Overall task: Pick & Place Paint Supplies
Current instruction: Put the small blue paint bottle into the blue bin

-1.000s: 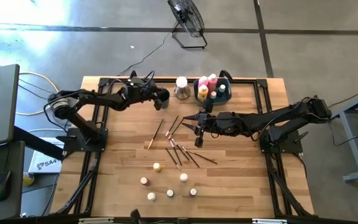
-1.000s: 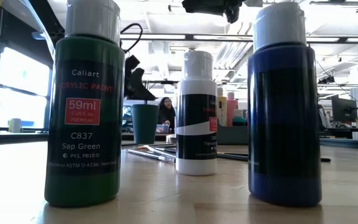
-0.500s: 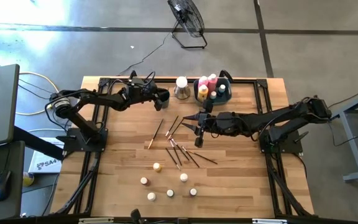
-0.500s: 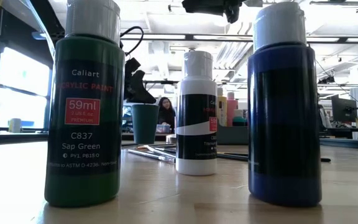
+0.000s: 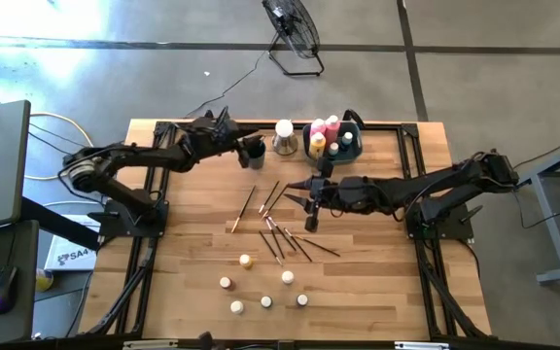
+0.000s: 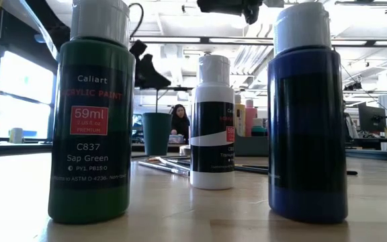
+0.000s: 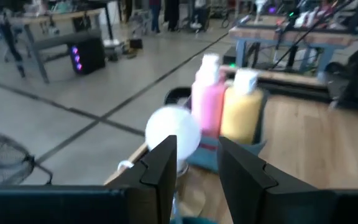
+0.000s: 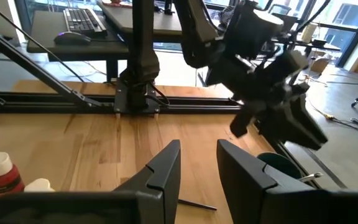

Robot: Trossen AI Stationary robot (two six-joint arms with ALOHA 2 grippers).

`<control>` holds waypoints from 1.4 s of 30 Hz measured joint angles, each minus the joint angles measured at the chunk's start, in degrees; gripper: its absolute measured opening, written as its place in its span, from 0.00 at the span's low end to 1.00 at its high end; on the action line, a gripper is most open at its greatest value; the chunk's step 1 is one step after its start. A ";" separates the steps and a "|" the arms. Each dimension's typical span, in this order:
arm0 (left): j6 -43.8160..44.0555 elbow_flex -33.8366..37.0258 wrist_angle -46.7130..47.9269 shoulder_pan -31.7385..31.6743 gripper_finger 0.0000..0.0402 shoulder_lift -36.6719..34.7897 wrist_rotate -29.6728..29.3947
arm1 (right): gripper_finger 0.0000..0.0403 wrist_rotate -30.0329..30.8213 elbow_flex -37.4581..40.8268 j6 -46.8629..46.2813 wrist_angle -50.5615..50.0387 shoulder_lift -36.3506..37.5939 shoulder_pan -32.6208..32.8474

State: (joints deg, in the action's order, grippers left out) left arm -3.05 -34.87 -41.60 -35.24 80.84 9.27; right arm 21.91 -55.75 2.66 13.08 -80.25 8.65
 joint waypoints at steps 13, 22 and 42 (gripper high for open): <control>0.26 0.00 25.85 0.00 0.28 -17.05 2.21 | 0.24 0.00 0.00 0.13 -1.21 0.00 1.12; -0.05 0.00 30.18 0.76 0.28 -19.52 9.05 | 0.24 0.13 0.00 0.15 -1.06 0.00 1.11; -9.14 0.02 46.45 16.59 0.12 -36.49 -0.05 | 0.24 0.20 0.00 -0.04 -0.90 0.00 1.11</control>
State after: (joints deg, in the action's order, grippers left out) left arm -12.19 -34.85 4.85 -18.65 44.35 9.22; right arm 22.11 -55.75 2.61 12.19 -80.25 9.76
